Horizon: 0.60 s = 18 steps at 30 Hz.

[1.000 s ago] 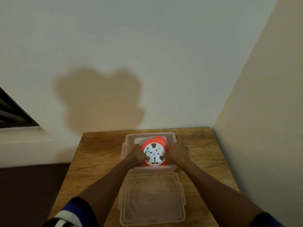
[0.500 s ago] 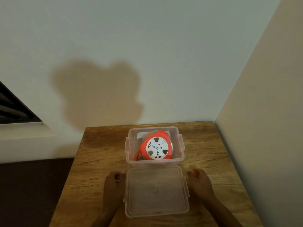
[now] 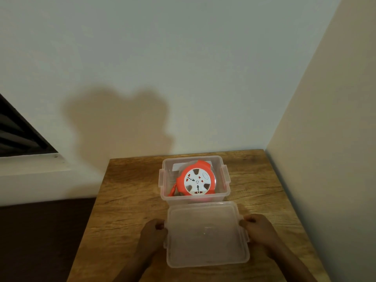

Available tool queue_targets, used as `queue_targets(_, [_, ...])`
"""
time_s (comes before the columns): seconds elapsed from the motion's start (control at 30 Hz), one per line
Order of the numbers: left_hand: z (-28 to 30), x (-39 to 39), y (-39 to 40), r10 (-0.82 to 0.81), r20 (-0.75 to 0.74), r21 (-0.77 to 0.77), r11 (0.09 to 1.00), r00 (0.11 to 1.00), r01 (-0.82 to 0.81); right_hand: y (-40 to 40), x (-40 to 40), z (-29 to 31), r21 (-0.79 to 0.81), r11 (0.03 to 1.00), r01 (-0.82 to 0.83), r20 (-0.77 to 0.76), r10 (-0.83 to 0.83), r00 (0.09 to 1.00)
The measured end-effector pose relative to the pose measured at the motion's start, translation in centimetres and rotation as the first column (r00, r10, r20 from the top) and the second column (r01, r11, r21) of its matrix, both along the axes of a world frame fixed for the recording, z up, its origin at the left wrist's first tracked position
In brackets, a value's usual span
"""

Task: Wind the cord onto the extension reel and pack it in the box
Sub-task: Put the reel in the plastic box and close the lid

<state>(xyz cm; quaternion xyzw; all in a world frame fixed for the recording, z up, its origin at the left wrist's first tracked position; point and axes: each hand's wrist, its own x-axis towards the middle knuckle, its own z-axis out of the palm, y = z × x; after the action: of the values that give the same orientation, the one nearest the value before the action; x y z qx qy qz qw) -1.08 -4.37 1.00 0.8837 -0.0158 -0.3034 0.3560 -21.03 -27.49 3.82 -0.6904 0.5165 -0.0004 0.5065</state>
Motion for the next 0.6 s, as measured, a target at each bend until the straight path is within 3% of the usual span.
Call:
queue_targets(0.17, [2.5, -1.2, -1.1, -0.049, 0.035, -0.098, 0.994, 0.998, 0.052, -2.2, -2.1, 4.0, 0.009, 0.998, -0.063, 0.056, 0.063, 0.996])
queue_targets(0.4, [8.3, 0.5, -2.3, -0.053, 0.265, -0.226, 0.967, 0.963, 0.116, -3.8, -0.7, 10.4, -0.074, 0.988, -0.135, 0.226, 0.148, 0.963])
queue_targets(0.5, [11.0, 2.3, -3.0, -0.043, 0.315, -0.352, 0.922, 0.948, 0.159, -4.5, 1.3, 12.4, -0.078, 0.993, -0.086, 0.382, 0.11, 0.918])
queue_targets(0.6, [13.6, 4.5, -4.4, -0.018, 0.24, -0.533, 0.833, 0.971, 0.147, -4.8, 4.4, 13.4, -0.114, 0.993, -0.012, 0.506, 0.069, 0.86])
